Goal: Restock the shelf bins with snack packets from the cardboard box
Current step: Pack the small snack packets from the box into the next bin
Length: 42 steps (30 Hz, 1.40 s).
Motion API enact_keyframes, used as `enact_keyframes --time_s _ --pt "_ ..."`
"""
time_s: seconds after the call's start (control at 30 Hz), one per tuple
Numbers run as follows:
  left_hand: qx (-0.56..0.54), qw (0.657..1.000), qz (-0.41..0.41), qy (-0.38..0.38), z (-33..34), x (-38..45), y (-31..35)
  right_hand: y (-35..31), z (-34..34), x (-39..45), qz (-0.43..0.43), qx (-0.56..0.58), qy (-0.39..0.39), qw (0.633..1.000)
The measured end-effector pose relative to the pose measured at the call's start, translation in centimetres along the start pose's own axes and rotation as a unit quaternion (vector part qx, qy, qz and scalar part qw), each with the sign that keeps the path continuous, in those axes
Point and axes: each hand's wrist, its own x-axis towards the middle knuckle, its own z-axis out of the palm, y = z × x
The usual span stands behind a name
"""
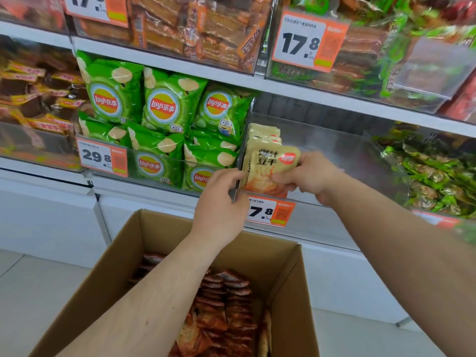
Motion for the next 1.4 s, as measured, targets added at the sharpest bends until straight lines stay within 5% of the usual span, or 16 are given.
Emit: enact_keyframes --time_s 0.33,0.57,1.2,1.3,1.4 --pt "0.006 1.000 -0.022 -0.001 0.4 -0.5 -1.2 2.2 2.5 3.6 0.081 -0.072 0.005 0.994" --pt "0.011 0.999 -0.032 -0.009 0.5 -0.5 -1.2 1.7 3.0 3.7 0.081 -0.235 0.056 0.967" --pt "-0.034 0.998 -0.058 -0.017 -0.3 -1.2 -0.9 0.3 1.6 1.2 0.142 -0.161 0.010 0.977" --pt "-0.042 0.995 -0.088 0.013 -0.9 -2.5 -2.4 0.8 2.1 -0.4 0.060 -0.299 0.138 0.943" --pt "-0.030 0.989 -0.146 -0.004 -1.8 -3.9 -4.9 2.6 5.3 -3.5 -0.212 -0.293 0.338 0.869"
